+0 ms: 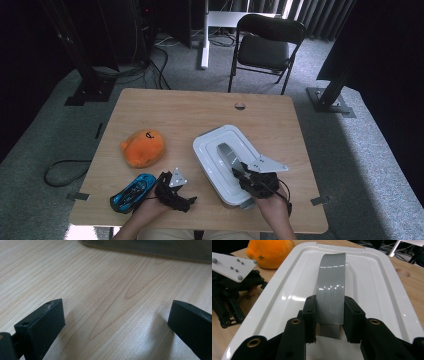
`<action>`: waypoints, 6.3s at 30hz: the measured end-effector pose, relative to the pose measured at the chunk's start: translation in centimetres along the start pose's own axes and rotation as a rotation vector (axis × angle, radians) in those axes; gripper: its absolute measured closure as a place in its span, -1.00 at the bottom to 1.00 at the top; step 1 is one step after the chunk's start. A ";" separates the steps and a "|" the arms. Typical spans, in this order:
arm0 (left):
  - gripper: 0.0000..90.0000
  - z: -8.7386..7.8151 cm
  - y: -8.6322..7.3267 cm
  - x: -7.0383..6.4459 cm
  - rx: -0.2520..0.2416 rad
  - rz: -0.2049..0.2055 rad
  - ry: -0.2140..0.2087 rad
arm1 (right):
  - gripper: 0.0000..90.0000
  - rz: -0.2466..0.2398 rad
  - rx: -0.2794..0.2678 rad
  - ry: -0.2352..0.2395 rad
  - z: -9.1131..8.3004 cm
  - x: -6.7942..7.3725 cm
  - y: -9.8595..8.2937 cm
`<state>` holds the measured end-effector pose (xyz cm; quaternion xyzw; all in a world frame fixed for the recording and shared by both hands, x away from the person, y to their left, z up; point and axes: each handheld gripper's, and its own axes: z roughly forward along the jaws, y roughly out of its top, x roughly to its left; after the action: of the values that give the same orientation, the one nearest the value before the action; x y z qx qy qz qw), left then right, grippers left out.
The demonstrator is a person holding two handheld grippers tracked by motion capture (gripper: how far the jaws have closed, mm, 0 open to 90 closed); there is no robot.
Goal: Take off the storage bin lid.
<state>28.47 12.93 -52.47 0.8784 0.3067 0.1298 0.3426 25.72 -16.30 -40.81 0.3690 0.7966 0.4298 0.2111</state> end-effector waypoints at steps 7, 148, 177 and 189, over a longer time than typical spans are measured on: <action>-0.97 0.0 0.0 0.0 0.002 0.003 0.000 | 0.50 0.023 -0.003 0.025 -0.2 -0.3 0.2; -0.97 0.1 1.3 -0.5 0.029 -0.032 0.027 | -0.72 0.261 -0.058 -0.231 2.8 -15.8 -7.9; -0.97 -0.5 5.2 -1.1 -0.028 0.010 0.049 | -0.66 0.176 0.020 0.020 3.2 -10.0 -9.5; -0.97 -1.9 4.3 0.3 -0.045 -0.008 0.069 | -0.66 0.162 0.027 0.068 3.2 -7.7 -9.8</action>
<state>29.75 11.62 -48.18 0.8644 0.3188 0.1656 0.3519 28.74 -24.06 -50.60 0.4201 0.7766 0.4469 0.1434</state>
